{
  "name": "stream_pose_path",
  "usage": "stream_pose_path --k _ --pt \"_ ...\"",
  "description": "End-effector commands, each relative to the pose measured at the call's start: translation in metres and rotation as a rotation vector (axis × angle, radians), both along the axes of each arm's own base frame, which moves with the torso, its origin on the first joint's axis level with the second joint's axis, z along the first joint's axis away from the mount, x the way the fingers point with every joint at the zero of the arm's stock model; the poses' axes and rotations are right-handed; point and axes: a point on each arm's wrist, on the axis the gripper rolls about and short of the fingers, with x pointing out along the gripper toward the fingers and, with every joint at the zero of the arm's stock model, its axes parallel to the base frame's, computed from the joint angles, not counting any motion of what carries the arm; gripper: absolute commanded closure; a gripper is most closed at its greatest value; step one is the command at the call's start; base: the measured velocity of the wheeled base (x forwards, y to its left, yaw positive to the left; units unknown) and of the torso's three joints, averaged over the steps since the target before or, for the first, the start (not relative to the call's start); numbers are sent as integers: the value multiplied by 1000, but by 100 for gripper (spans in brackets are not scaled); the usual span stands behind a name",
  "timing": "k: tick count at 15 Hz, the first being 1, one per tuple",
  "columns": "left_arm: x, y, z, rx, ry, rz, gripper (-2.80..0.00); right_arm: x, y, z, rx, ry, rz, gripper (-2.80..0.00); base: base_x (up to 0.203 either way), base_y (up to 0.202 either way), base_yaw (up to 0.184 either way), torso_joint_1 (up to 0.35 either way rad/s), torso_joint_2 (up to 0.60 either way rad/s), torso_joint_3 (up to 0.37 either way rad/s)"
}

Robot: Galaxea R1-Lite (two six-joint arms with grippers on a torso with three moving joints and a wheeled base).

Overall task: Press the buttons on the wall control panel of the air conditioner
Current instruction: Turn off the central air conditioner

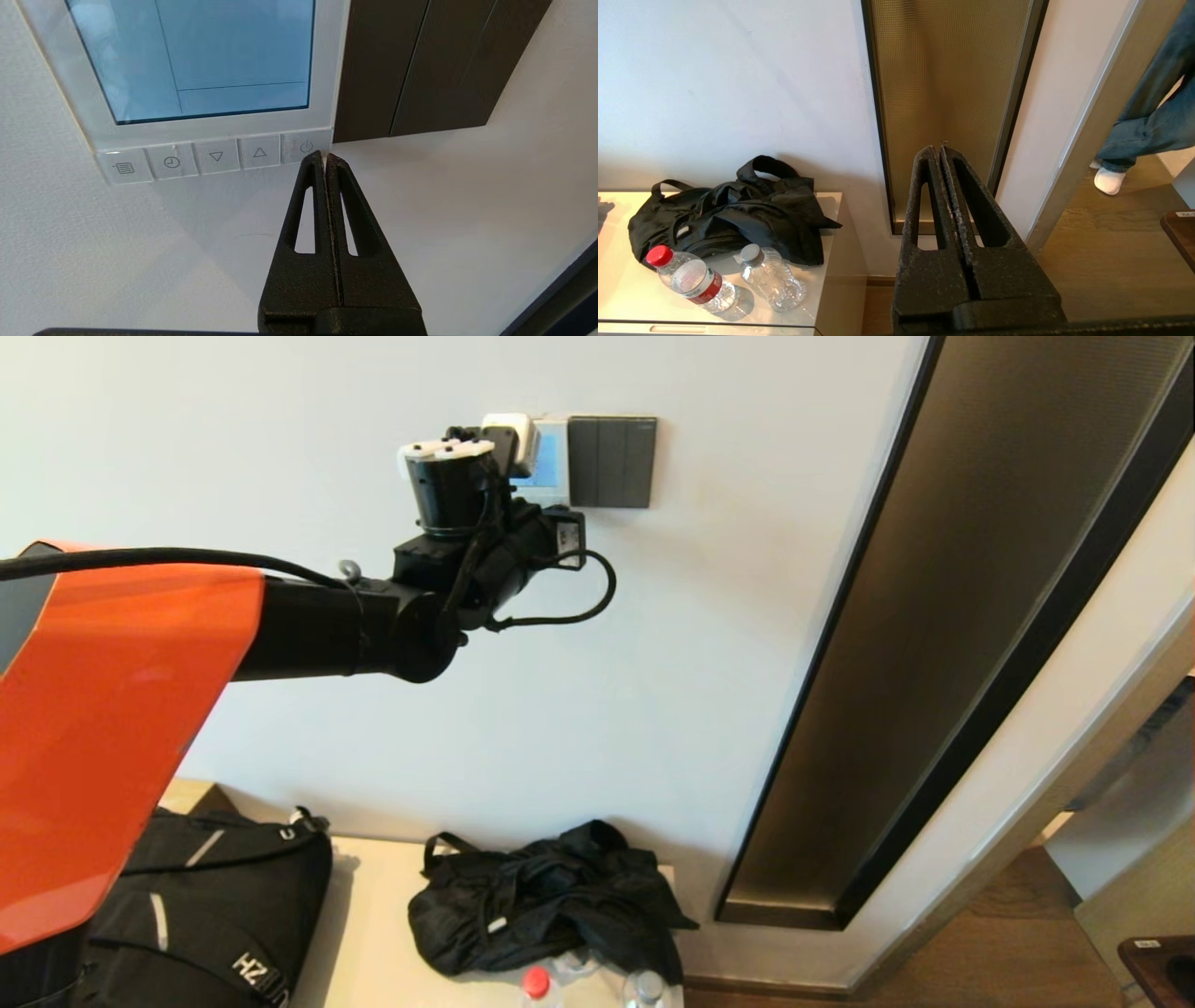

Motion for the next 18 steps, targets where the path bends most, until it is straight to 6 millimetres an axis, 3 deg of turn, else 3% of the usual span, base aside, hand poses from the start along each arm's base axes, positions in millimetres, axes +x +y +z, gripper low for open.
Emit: stream_pose_path --k 1,5,9,14,18 --pt "1 0 -1 0 0 2 0 0 0 0 0 2 1 0 0 0 0 0 0 0" --pt "5 2 -2 -1 2 11 0 0 0 0 0 2 1 0 0 0 0 0 0 0" --pt "-5 9 15 -18 -26 11 0 0 0 0 0 2 1 0 0 0 0 0 0 0" --pt "-29 19 21 -18 -30 3 0 0 0 0 0 2 1 0 0 0 0 0 0 0" --pt "-70 45 41 -37 -59 5 0 0 0 0 0 2 1 0 0 0 0 0 0 0"
